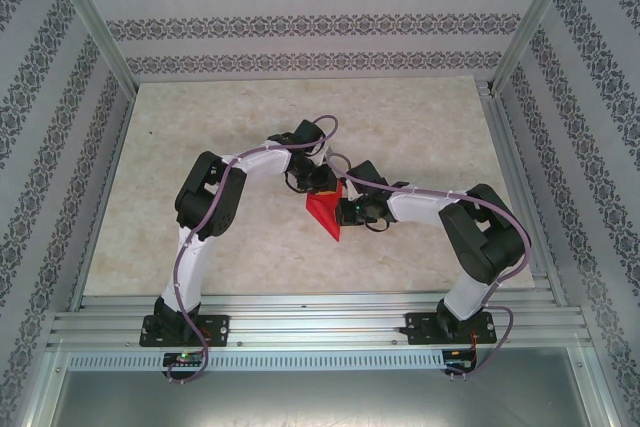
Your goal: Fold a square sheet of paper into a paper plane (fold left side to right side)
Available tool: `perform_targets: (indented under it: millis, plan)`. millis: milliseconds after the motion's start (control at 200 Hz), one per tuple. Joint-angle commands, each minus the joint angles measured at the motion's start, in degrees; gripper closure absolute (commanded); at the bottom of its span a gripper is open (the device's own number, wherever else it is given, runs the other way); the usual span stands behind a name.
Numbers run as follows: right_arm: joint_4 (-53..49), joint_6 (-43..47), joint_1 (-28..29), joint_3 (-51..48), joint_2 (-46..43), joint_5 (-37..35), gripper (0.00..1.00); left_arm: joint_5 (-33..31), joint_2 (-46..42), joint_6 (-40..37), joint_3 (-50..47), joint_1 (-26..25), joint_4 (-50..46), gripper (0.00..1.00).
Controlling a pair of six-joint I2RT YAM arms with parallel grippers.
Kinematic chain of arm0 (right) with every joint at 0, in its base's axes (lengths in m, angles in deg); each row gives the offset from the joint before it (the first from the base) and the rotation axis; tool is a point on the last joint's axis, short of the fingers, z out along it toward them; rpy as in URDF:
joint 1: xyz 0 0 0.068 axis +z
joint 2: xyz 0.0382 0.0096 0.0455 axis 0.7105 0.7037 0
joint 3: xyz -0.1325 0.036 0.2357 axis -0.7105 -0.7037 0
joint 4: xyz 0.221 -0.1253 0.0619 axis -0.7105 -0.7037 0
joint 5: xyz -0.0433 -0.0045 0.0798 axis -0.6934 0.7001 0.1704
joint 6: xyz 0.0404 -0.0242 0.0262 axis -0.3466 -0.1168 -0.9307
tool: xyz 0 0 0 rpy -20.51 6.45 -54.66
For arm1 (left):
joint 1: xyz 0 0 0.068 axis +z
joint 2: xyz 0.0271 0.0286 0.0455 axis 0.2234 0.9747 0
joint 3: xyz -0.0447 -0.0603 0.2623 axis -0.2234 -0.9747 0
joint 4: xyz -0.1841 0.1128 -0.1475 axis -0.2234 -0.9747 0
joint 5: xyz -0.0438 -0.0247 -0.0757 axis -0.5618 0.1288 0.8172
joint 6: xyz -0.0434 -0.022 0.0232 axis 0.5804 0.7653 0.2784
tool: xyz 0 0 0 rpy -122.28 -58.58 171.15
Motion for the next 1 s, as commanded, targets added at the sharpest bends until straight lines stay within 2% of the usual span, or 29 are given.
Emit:
perform_targets:
  millis: [0,644,804,999]
  plan:
    - [0.2,-0.16,0.56,0.3,-1.74,-0.04,0.93,-1.3,1.79,0.04,-1.78,-1.43,-1.01,0.82]
    - [-0.72,-0.04,0.86,0.57,4.04,0.79,0.93,-0.56,0.81,0.05,-1.39,-1.41,-1.1,0.8]
    - [-1.76,0.37,0.78,0.14,4.22,0.27,0.93,-0.29,-2.45,-0.71,-0.17,0.05,-2.85,0.76]
    - [-1.94,0.4,0.78,0.13,4.69,0.35,0.93,-0.23,-8.29,-2.89,2.44,3.49,-7.41,0.63]
